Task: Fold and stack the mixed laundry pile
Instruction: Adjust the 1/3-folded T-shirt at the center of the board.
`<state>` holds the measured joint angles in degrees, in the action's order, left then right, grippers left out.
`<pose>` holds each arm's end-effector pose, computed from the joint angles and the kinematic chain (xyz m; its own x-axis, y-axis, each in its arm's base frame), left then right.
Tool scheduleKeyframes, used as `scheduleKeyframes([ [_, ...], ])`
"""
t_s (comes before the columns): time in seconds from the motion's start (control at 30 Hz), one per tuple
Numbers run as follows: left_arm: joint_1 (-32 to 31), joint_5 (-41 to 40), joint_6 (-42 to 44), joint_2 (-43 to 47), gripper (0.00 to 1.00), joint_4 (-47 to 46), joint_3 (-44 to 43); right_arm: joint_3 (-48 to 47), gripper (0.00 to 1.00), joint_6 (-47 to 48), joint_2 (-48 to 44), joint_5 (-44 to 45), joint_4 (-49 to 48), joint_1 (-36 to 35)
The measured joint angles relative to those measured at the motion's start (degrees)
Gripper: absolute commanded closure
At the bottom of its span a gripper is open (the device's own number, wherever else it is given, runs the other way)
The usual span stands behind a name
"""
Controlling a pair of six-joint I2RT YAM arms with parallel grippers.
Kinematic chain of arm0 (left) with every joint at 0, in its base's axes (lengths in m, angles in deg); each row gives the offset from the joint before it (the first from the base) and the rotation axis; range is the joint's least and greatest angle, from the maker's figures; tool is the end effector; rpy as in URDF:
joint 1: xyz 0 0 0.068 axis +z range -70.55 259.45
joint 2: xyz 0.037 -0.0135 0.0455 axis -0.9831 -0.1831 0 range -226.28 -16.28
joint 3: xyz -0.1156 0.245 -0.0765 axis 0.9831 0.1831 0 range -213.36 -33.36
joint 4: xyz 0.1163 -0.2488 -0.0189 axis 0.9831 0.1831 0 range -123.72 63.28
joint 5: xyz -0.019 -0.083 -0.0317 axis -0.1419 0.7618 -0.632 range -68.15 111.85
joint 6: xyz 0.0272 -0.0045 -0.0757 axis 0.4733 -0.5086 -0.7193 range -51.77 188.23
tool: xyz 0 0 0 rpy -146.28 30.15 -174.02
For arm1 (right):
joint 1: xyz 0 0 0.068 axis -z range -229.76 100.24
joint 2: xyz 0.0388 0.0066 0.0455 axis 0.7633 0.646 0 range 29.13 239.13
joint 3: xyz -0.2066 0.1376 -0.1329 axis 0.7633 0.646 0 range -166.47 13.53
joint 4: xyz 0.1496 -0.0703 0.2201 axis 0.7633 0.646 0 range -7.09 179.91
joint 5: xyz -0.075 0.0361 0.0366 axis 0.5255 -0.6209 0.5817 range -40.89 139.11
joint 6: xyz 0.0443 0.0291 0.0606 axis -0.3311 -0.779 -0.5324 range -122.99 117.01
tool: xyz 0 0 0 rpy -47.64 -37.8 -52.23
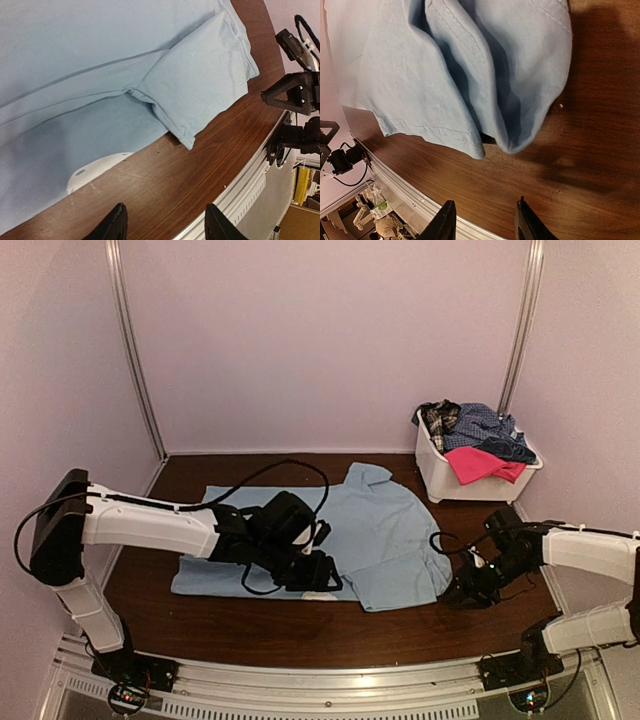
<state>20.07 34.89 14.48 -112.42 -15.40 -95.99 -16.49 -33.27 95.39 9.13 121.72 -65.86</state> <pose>0.1834 -0.3406 0.1801 -0.9702 0.0966 -0.2224 0.2148 0.7680 -0.6033 0.1682 0.0950 0.1353 -0.9891 0.1167 0.0903 0.1471 0.7311 0.6662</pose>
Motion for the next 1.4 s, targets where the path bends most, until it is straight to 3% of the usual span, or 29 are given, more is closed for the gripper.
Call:
scheduleKeyframes([
  [0.13,-2.34,0.94,-2.47,-4.87,0.56,-5.68,-0.74,1.38,0.61,-0.44,1.11,0.26,-2.99,-0.17],
  [0.53,-4.20,2.67,-7.98,-17.22,0.60,-18.58,-2.95,1.92,0.68,-2.54,7.61,0.22,-12.81,-0.92],
  [1.03,-7.08,4.20,-12.15,-21.07,0.65,-25.09,-3.43,2.86,0.79,-2.78,9.70,-0.35,-17.81,-1.75],
  [1.2,-7.10,4.37,-12.90,-21.59,0.73,-26.10,-3.43,2.93,0.88,-3.04,10.14,-0.48,-18.53,-2.60],
  [1.4,-7.13,4.72,-13.09,-22.12,0.92,-26.34,-3.45,2.97,1.00,-3.21,9.84,-0.31,-17.64,-2.86],
])
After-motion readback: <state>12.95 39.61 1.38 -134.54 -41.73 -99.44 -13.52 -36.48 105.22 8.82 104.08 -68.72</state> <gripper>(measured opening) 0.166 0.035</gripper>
